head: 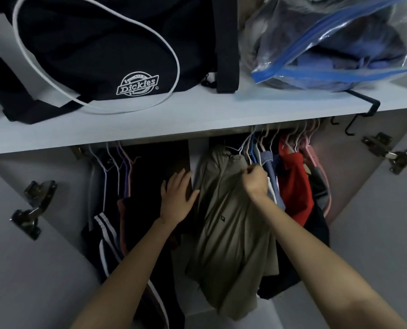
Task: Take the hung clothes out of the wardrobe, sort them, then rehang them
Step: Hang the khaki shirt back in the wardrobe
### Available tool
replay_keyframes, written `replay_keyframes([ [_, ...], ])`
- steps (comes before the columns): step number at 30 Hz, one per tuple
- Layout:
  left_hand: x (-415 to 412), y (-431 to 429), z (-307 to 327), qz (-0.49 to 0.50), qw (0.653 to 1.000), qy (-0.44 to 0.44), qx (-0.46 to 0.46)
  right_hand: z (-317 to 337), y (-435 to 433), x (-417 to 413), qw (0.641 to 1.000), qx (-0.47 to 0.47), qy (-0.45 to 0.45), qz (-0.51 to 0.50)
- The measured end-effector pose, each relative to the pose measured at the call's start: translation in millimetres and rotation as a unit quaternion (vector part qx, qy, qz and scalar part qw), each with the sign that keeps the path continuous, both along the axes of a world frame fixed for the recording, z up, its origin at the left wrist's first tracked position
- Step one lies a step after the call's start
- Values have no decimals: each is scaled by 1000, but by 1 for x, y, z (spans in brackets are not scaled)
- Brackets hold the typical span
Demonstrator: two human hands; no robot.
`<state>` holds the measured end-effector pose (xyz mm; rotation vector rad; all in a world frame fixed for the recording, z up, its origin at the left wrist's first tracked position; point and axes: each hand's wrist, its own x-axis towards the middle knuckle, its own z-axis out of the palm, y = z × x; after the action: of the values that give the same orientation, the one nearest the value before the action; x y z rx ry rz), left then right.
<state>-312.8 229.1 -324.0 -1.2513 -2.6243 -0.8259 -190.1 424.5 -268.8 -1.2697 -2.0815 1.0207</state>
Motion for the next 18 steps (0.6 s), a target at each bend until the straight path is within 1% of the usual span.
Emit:
replay_keyframes([
  [4, -4, 9, -4, -21, 1000, -5, 2, -3, 7, 4, 1000, 15, -14, -18],
  [8, -5, 16, -9, -36, 999, -9, 5, -7, 12, 6, 999, 35, -23, -16],
  [12, -1, 23, -9, -42, 999, -17, 11, -10, 13, 9, 996, 66, -55, -4],
  [18, 8, 29, -14, -63, 998, -1, 14, -11, 8, 21, 994, 98, -40, 33],
])
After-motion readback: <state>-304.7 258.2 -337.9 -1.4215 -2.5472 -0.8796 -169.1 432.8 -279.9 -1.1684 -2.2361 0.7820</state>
